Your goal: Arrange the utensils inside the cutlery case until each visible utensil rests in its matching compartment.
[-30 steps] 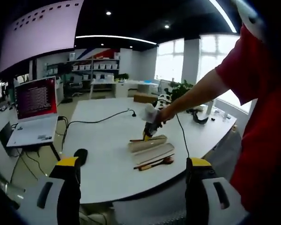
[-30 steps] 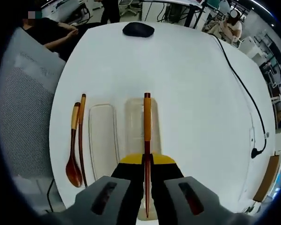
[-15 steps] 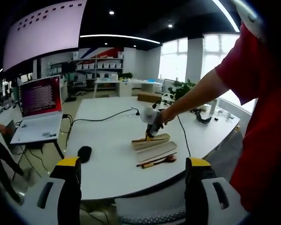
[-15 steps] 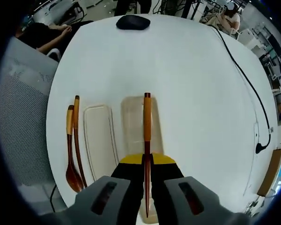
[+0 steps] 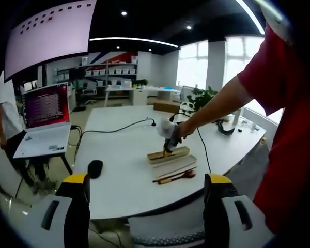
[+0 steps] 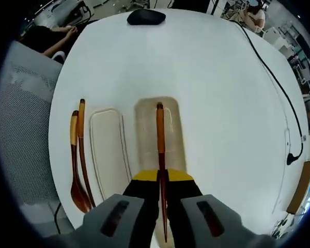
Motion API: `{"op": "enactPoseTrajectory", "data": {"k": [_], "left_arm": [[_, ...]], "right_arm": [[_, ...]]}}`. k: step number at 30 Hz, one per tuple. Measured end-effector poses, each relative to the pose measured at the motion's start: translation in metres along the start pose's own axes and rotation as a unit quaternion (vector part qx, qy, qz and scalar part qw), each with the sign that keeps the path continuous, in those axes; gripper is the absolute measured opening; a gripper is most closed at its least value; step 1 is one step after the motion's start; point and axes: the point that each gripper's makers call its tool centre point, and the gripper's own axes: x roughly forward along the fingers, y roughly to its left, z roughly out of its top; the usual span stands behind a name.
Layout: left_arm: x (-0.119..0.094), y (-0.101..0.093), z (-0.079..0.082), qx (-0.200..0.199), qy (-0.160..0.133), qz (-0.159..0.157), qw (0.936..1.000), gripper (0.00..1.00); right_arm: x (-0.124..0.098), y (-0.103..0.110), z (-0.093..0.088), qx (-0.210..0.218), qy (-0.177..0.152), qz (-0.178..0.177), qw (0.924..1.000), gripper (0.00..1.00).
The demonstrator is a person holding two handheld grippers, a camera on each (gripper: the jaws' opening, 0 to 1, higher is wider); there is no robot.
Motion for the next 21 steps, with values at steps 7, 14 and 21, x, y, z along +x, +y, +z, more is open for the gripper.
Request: {"op": "enactPoseTrajectory", "data": {"k": [7,14,21], "left_arm": [[0.001,-0.003,0.003,0.004,-0.003,-0.005,1.0000,0.94],[0.002,-0.006,0.006,0.003,-0.019,-0.020,0.9996,0.93],[-0.007,-0.013,0.003,-0.016,-0.029,-0.061,0.9976,0.80]], "right_arm": [[-0.010,-0.006,-0.002,0.013,-0.012,-0.012,0.9998,0.07],[-0.028,-0.006,0.000,0.036,-0.036,-0.030,0.9982,0.09],[-0.051,0.001,-0.001,0.050,-0.048,-0.048,0.9964,0.10]]}}
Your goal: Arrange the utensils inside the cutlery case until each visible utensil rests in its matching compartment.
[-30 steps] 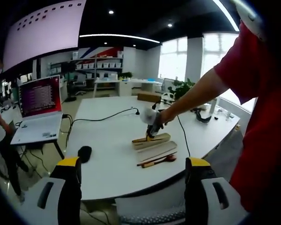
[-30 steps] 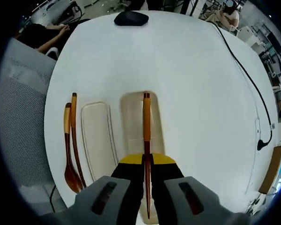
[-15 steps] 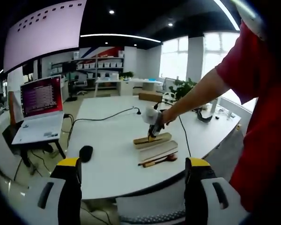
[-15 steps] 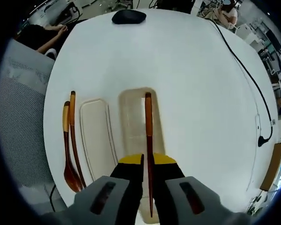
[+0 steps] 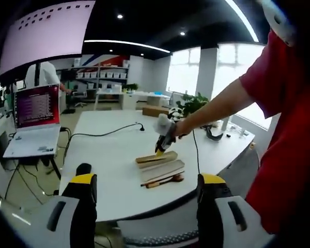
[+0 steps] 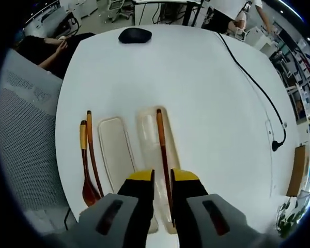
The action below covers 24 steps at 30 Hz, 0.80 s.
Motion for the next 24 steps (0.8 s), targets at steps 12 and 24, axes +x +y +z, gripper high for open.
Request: {"op": "enactPoseTrajectory", "data": {"k": [12,24], "left_arm": [[0.014,0.016,0.006,-0.037,-0.018,-0.041,0.9983,0.99],[0.029,0.006,0.006,0.005,0.002,-0.068,0.9976,0.98]], "right_arm": [[-0.046,0.009,0.007,-0.011,-0.042,-0.023,0.9988,0.16],[-0.082,0.024,-0.008,-0.002,-0.071,-0.041,0.9966,0.16]]}}
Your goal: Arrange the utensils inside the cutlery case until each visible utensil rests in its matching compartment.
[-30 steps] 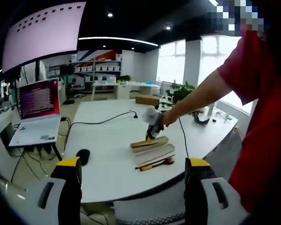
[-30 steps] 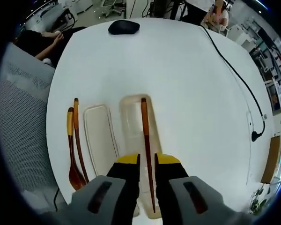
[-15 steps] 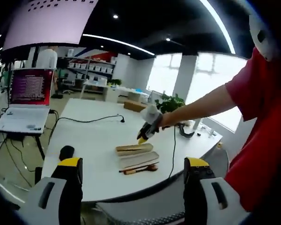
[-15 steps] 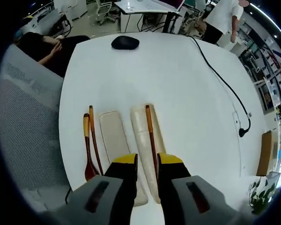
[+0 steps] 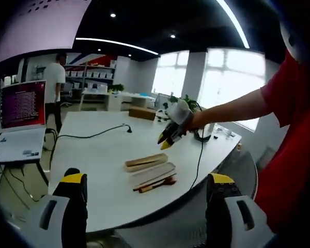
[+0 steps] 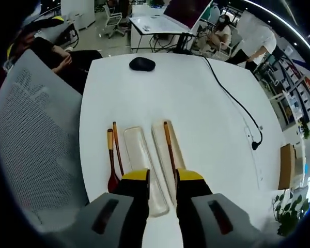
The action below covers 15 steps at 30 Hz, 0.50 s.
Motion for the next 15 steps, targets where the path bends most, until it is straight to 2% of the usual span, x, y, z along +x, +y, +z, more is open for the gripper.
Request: {"op": "enactPoseTrajectory", "data": {"k": [6,9,12,15], "left_arm": [[0.003,0.000,0.002,-0.008,-0.006,0.002,0.9999,0.98],[0.005,0.001,0.000,-0.006,0.001,0.007,1.0000,0.98],[0.004,0.001,0.004,0.001,-0.001,0.013,0.9999,0.97],[0.004,0.001,0.004,-0.001,-0.002,0.017,0.9998,0.97]], "right_arm": [[-0.003,0.007,-0.001,-0.009,-0.005,-0.008,0.9999,0.15],[-0.001,0.012,0.000,-0.019,-0.005,-0.005,0.9998,0.14],[0.000,0.025,0.006,-0.021,-0.024,0.023,0.9992,0.13],[-0.001,0.028,0.007,-0.028,-0.022,0.025,0.9990,0.12]]}}
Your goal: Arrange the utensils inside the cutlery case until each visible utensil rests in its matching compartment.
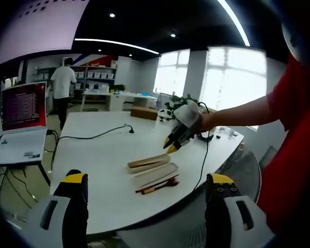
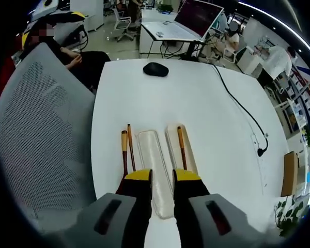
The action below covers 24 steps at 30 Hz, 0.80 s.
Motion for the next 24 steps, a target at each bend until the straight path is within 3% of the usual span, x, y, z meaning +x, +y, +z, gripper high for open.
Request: {"op": "enactPoseTrajectory", "data": {"k": [10,18,24], "left_arm": [[0.002,-0.001,-0.012,0.016,0.028,-0.012,0.9994,0.95],[0.000,0.013,-0.010,0.019,0.028,0.005,0.9994,0.93],[0.003,0.013,-0.009,0.018,0.024,0.004,0.9995,0.92]], "right_arm": [[0.019,0.023,0.000,-0.014,0.007,0.019,0.9997,0.12],[0.036,0.040,-0.001,-0.009,0.009,0.033,0.9994,0.11],[0.035,0.040,-0.004,-0.014,0.014,0.034,0.9992,0.11]]}}
